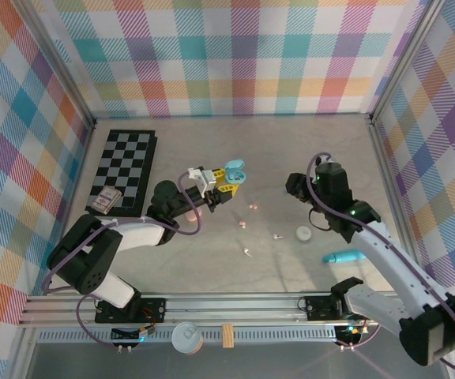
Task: Insert wireless bluetooth earbuds into charging case
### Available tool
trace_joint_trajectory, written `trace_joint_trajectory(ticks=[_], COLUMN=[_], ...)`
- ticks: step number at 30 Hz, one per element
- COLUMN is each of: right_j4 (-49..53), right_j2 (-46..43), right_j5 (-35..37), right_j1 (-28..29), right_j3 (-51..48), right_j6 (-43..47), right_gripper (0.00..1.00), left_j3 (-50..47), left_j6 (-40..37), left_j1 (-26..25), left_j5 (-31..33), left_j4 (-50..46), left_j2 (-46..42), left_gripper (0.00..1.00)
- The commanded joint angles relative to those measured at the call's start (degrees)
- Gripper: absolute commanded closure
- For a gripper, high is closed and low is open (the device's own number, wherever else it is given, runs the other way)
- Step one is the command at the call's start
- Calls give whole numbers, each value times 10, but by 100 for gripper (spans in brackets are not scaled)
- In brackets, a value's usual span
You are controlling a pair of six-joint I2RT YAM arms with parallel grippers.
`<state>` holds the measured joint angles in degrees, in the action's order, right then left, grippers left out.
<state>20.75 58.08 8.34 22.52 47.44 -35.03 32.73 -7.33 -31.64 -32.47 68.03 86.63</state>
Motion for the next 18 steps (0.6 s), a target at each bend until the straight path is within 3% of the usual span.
trace_joint_trajectory(ticks=[1, 5, 18], right_j4=[-16, -24, 1], right_j2=[62, 179, 448], right_j5=[-101, -165, -168], right_j1=[-54, -110, -141], right_j3=[7, 30, 194], right_j6=[27, 70, 132], right_gripper=[42, 41, 61], left_j3=[-10, -15, -28], left_j6=[-11, -12, -14], left_j1=[5, 5, 6], left_j5=[-17, -36, -60], left_j4=[7, -5, -47], left_j2=[-36, -60, -102], left_gripper=[71, 71, 70])
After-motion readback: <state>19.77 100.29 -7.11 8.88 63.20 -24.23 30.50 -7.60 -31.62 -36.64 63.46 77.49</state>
